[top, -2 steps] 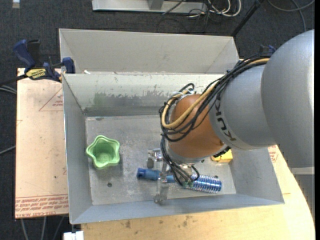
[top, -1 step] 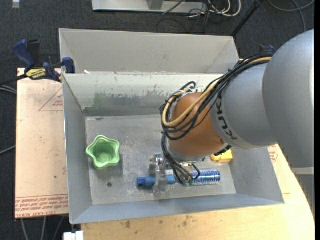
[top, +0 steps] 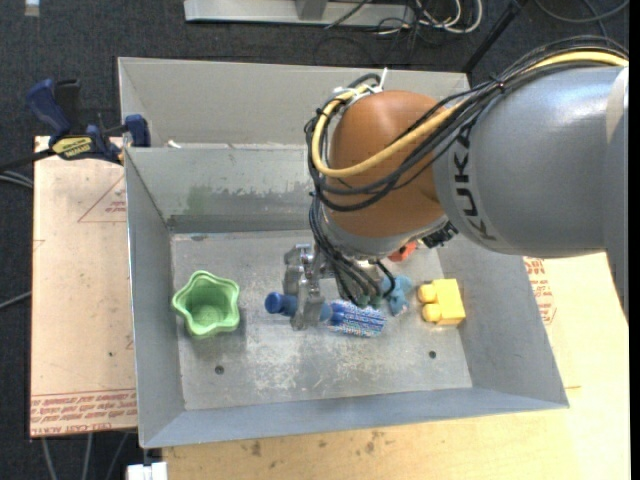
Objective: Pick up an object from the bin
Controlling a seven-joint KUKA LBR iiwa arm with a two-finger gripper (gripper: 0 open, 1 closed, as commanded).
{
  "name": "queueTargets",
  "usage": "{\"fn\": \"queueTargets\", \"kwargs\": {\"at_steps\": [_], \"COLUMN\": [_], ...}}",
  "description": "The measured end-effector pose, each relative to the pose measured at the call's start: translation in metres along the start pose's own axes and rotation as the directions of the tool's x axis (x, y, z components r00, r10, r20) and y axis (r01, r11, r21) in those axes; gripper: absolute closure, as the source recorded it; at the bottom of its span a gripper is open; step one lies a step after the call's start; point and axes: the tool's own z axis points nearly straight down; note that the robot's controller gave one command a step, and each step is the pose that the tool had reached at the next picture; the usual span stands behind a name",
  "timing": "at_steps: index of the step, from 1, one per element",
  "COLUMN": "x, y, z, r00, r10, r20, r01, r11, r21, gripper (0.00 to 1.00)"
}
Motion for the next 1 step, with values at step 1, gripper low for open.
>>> {"fn": "queueTargets", "kwargs": {"at_steps": [1], "x": [-0.0145], "y": [0.0050], "z": [-0.0667], "r00": [1.000], "r10": [0.022], "r20": [0.000], "r01": [-0.022], "r11": [1.000], "r21": [0.001], "gripper": [1.00]}}
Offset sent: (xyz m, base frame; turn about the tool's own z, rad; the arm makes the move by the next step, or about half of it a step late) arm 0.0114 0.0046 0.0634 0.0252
